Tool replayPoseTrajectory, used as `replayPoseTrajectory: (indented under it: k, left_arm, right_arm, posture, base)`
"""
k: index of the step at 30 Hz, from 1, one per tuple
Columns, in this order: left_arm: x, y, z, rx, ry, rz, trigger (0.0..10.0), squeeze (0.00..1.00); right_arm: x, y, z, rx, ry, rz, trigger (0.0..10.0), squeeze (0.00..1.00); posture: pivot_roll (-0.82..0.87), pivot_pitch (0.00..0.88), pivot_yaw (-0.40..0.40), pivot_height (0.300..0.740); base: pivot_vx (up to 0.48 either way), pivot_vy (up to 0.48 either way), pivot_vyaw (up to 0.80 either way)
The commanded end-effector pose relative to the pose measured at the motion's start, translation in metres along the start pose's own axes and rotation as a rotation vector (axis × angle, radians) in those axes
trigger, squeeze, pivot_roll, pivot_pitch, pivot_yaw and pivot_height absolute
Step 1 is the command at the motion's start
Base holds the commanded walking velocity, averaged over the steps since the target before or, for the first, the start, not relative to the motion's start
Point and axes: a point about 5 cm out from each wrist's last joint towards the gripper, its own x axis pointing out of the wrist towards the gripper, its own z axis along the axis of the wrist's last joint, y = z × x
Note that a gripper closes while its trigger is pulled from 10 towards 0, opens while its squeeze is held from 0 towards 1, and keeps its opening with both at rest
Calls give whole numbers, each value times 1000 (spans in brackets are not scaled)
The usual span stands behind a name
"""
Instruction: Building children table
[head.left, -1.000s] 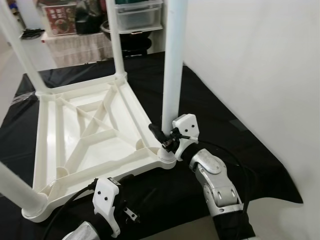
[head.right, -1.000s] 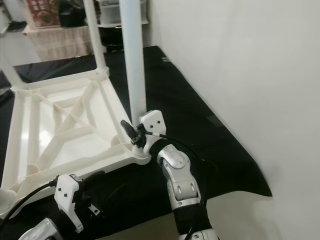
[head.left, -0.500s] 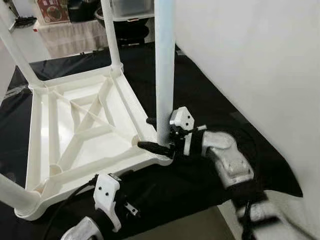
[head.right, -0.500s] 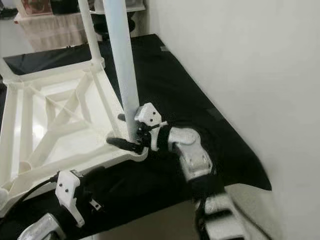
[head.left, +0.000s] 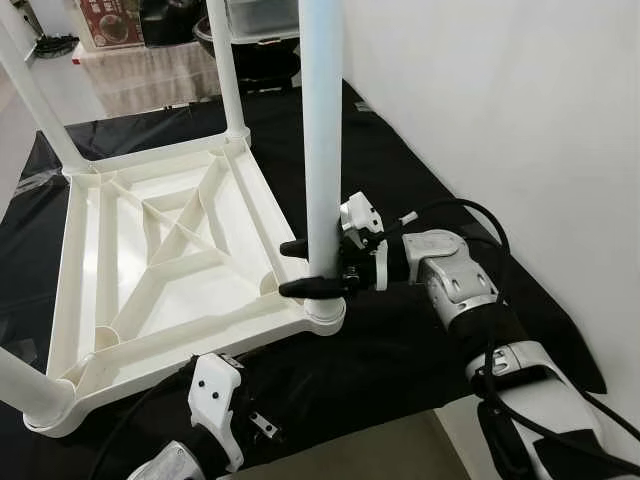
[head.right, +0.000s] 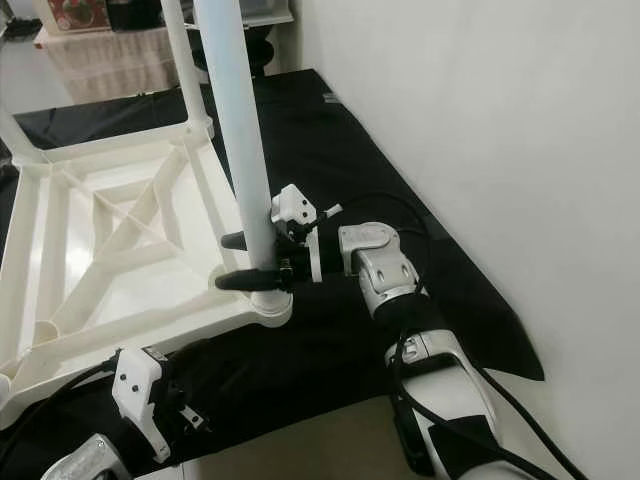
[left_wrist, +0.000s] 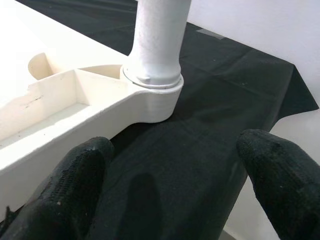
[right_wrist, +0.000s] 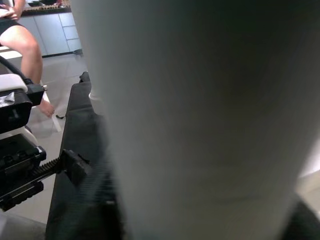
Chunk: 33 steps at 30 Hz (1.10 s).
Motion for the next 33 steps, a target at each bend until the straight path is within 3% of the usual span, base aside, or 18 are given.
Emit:
replayPoseTrajectory:
  k: [1, 7, 10, 13, 14, 15, 16, 17, 19, 21, 29, 30, 31, 32, 33]
  left_arm:
    - [-2, -1, -2, -2, 13, 8, 10000, 0]
    - [-2, -1, -2, -5, 11, 5, 10000, 0]
    - [-3, -1, -1, -6, 10, 4, 10000, 0]
    - [-5, 0, 0, -5, 10, 4, 10000, 0]
    - [-5, 0, 0, -4, 11, 4, 10000, 0]
    - [-5, 0, 0, -4, 11, 4, 10000, 0]
    - [-5, 1, 1, -3, 10, 5, 10000, 0]
    - [-5, 1, 1, -3, 10, 5, 10000, 0]
    - [-5, 5, 2, 10, 17, 5, 10000, 0]
    - [-4, 6, 2, 17, 21, 0, 10000, 0]
    - [-3, 10, 3, 29, 16, 11, 10000, 0]
    - [-3, 10, 3, 30, 15, 16, 10000, 0]
    - [-3, 11, 3, 32, 14, 19, 10000, 0]
    - [-4, 11, 4, 33, 13, 20, 10000, 0]
    - [-5, 12, 4, 33, 13, 20, 10000, 0]
  right_arm:
    - [4, 2, 1, -9, -21, 25, 0, 0]
    - [-8, -2, -2, -23, -27, -48, 0, 0]
    - [-17, -6, -4, -58, -22, -185, 0, 0]
    - [-24, -9, -24, 20, 37, -640, 0, 0]
    - [-25, -3, -38, 91, 53, -865, 0, 0]
    - [-25, -3, -38, 91, 53, -865, 0, 0]
    - [-26, 6, -49, 152, 61, -1019, 0, 0]
    - [-26, 6, -49, 152, 61, -1019, 0, 0]
    - [-3, 36, -65, 157, 116, -1024, 0, 0]
    - [4, 42, -66, 142, 130, -999, 0, 0]
    - [24, 37, -59, 120, 103, -974, 0, 0]
    - [26, 38, -57, 125, 106, -993, 4784, 0]
    - [33, 41, -49, 157, 48, -931, 10000, 0]
    - [38, 43, -43, 179, 5, -883, 10000, 0]
    - [43, 46, -34, 191, -52, -779, 10000, 1000]
  posture:
    - [43, 161, -14, 740]
    - [35, 164, -9, 740]
    - [25, 171, -5, 740]
    - [22, 176, -23, 740]
    - [24, 175, -20, 740]
    - [24, 175, -20, 740]
    - [28, 176, -15, 740]
    - [28, 176, -15, 740]
    - [22, 166, 20, 740]
    - [29, 165, 16, 740]
    - [43, 155, 12, 740]
    - [44, 154, 10, 740]
    - [47, 155, 6, 740]
    - [47, 155, 6, 740]
    - [51, 154, 3, 740]
  base:
    - [0, 0, 0]
    - [0, 0, 0]
    - [0, 0, 0]
    - [0, 0, 0]
    - [0, 0, 0]
    - [0, 0, 0]
    - [0, 0, 0]
    - [0, 0, 0]
    - [0, 0, 0]
    - [0, 0, 0]
    - [0, 0, 0]
    - [0, 0, 0]
    - [0, 0, 0]
    - [0, 0, 0]
    - [0, 0, 0]
